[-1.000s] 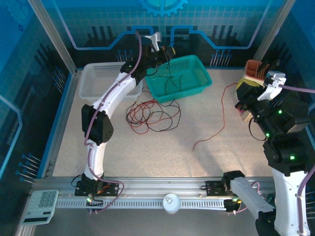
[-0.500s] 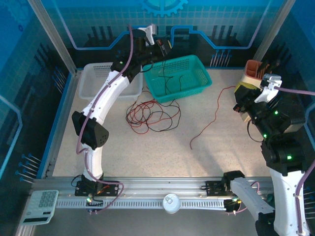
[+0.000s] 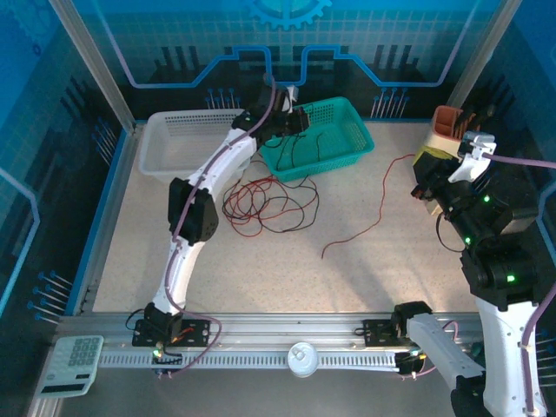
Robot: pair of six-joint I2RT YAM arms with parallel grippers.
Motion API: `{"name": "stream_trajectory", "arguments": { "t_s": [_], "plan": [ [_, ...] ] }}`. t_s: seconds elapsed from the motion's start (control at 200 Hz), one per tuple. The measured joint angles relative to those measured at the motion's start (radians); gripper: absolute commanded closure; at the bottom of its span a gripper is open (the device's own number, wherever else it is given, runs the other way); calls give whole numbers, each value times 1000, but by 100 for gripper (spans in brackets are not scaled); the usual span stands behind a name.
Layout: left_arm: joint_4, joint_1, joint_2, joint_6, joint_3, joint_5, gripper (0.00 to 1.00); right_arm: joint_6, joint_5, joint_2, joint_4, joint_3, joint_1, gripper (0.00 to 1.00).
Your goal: Untangle the cables
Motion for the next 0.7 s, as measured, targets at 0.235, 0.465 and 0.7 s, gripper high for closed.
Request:
{"name": "stream_trajectory", "arguments": {
  "t_s": [0.235, 0.465, 0.7],
  "plan": [
    [0, -30, 106, 2, 88, -4, 100, 0, -3, 0, -19, 0, 0, 100],
    [27, -41, 159, -1, 98, -39, 89, 1, -11, 0, -38, 9, 0, 100],
    [31, -40, 217, 3, 124, -83, 54, 4, -26, 4, -43, 19, 0, 100]
  ]
}}
